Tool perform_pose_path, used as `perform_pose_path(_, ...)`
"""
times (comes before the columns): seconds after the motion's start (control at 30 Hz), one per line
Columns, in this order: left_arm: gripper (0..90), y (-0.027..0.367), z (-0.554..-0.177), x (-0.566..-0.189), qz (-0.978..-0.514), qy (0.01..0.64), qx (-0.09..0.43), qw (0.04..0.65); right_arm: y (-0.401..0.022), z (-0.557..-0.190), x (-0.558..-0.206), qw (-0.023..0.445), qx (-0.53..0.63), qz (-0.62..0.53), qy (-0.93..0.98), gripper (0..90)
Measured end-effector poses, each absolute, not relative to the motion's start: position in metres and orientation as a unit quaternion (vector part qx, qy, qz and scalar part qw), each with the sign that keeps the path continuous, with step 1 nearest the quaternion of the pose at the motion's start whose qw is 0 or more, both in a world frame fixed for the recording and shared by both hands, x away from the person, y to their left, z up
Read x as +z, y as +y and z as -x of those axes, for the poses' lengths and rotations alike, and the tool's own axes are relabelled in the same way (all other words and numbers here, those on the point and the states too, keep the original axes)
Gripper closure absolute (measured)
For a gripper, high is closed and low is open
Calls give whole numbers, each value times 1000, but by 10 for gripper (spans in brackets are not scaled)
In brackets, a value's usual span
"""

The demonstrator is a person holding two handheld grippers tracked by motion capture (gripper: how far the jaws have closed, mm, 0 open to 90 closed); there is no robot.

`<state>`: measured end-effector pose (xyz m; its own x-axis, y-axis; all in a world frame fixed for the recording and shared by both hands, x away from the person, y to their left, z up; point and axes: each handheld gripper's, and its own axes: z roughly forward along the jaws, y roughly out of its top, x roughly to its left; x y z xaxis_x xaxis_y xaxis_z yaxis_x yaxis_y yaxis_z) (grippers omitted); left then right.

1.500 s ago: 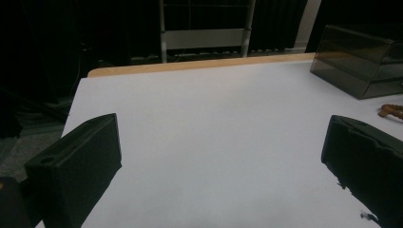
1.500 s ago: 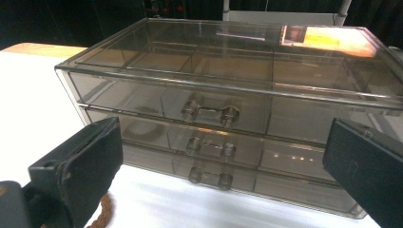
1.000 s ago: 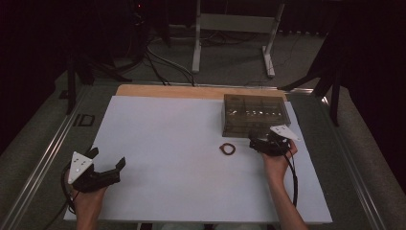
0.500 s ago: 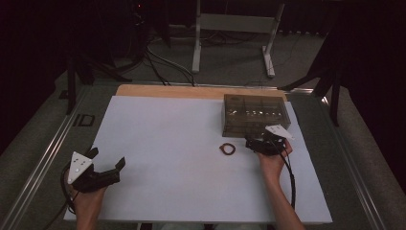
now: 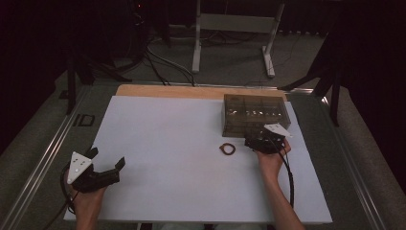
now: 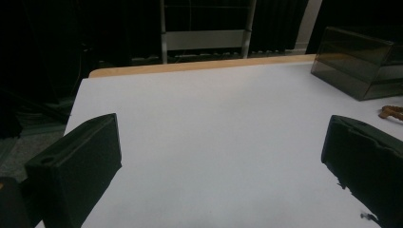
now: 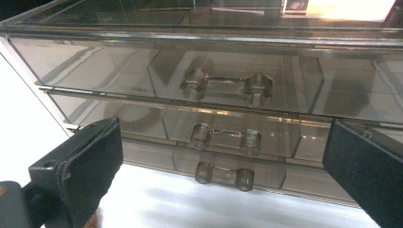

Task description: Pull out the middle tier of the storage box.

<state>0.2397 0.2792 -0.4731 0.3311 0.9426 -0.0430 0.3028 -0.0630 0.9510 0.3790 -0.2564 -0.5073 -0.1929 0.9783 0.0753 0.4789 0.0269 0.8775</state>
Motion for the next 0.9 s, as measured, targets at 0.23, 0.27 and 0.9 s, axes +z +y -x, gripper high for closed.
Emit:
perform_pose_path(0.23,10,279,-240,-473,-652,478,326,491,-253,-378,-508,305,407,-564,651,0)
perform_pose_path(0.27,10,279,-240,-473,-652,478,327,490,-252,-378,-508,305,407,-565,649,10)
perform_pose_path(0.9,10,279,-239,-473,-651,477,328,491,-235,-371,-507,357,371,-592,620,434)
